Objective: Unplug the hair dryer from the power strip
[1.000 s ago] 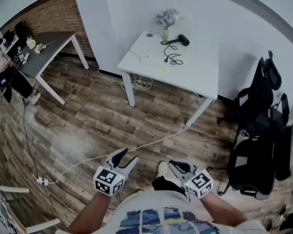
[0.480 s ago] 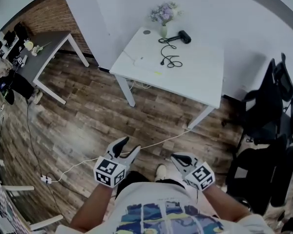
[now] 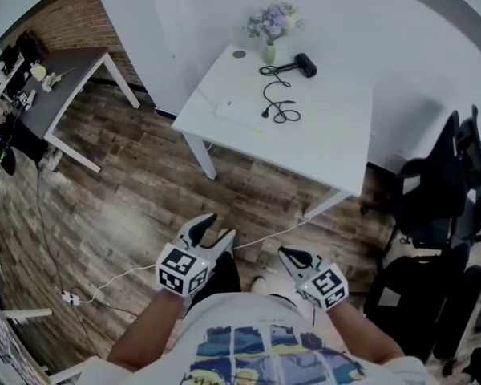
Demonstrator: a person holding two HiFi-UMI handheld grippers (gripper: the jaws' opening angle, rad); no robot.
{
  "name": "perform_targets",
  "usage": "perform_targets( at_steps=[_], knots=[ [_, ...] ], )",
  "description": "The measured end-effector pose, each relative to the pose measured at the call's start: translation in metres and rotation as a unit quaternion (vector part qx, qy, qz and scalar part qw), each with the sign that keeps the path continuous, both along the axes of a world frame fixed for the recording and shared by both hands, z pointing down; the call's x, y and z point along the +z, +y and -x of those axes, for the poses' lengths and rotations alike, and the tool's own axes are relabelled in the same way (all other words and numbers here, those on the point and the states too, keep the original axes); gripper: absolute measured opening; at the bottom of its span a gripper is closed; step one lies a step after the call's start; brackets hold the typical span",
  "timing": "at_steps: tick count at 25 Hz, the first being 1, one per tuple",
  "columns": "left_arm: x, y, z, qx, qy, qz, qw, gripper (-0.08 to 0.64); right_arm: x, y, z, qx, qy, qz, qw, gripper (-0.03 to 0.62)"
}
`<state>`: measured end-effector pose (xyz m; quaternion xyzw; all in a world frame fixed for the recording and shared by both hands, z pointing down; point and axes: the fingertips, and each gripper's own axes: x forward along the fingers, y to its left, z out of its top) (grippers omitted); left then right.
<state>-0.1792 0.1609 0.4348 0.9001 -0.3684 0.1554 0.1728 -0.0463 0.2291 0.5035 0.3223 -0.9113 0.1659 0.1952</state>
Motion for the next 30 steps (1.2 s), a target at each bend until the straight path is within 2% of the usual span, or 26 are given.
perform_targets(
  at_steps=[4,11,15,19,21,24,27,30],
  knots=[
    [0.004,-0.051,0.001,0.029,0.006,0.003,0.9995,0.206,0.007,-0.042,-0.003,0.028,0.017,0.007,0.999,0.002],
    [0.002,-0.137,0.015,0.085,0.007,0.003,0.9964,0.206,-0.002,-0.126,0.022,0.069,0.031,0.007,0.997,0.002],
    [0.004,-0.170,0.024,0.109,0.014,0.009,0.9939,0.206,-0.003,-0.163,0.043,0.071,0.034,-0.011,0.997,0.002],
    [0.015,-0.198,0.033,0.131,0.013,0.017,0.9912,0.206,0.004,-0.193,0.056,0.080,0.042,-0.005,0.996,0.002],
    [0.021,-0.212,0.037,0.137,0.012,0.019,0.9903,0.206,0.006,-0.209,0.062,0.077,0.044,-0.021,0.996,0.002],
    [0.024,-0.228,0.038,0.138,0.015,0.023,0.9900,0.206,0.013,-0.224,0.062,0.080,0.051,-0.009,0.995,0.002],
    [0.029,-0.246,0.029,0.140,0.016,0.032,0.9895,0.206,0.017,-0.248,0.057,0.090,0.049,0.004,0.995,0.002],
    [0.032,-0.260,0.017,0.139,0.009,0.040,0.9895,0.206,0.026,-0.271,0.048,0.074,0.038,-0.008,0.996,0.002]
  ],
)
